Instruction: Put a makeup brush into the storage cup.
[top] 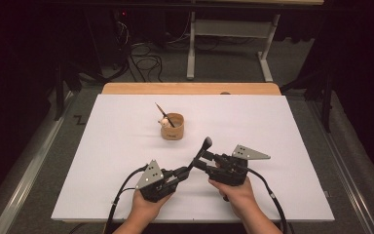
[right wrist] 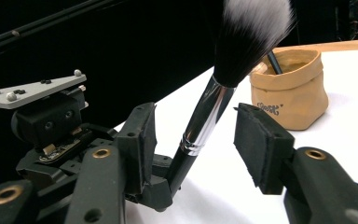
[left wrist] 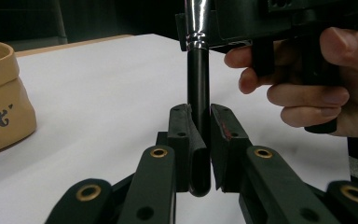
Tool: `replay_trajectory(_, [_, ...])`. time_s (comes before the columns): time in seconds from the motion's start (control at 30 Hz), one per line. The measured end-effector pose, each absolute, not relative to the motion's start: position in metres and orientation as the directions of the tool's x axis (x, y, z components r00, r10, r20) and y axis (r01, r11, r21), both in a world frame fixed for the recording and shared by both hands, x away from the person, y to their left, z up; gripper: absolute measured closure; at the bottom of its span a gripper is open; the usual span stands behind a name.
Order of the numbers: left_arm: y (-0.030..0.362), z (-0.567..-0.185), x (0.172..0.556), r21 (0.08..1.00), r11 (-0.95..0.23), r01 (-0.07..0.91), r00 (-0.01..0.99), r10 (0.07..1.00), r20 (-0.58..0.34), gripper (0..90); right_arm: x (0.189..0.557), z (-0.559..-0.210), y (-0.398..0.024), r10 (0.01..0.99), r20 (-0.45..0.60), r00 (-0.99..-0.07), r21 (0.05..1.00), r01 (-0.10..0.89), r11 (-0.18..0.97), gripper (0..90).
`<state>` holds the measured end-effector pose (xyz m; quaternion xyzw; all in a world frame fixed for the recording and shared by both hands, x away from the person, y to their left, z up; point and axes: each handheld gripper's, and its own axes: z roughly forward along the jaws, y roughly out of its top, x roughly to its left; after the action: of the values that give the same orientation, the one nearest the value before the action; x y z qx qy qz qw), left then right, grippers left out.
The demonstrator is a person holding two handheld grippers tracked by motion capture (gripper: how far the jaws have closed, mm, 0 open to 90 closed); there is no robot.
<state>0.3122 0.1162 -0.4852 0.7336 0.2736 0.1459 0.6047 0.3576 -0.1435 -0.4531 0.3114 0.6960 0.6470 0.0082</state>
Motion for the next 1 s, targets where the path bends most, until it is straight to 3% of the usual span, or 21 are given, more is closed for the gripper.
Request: replay_trajectory(1.0, [0.1124,-0.4855,0.3095,0.969,-0.138,0.204,0.813,0.576,-0.089,79.4,0.3608,-0.4562,-0.1485,0.401,0.470,-0.786,0.873,0.480,-0.082,71.5])
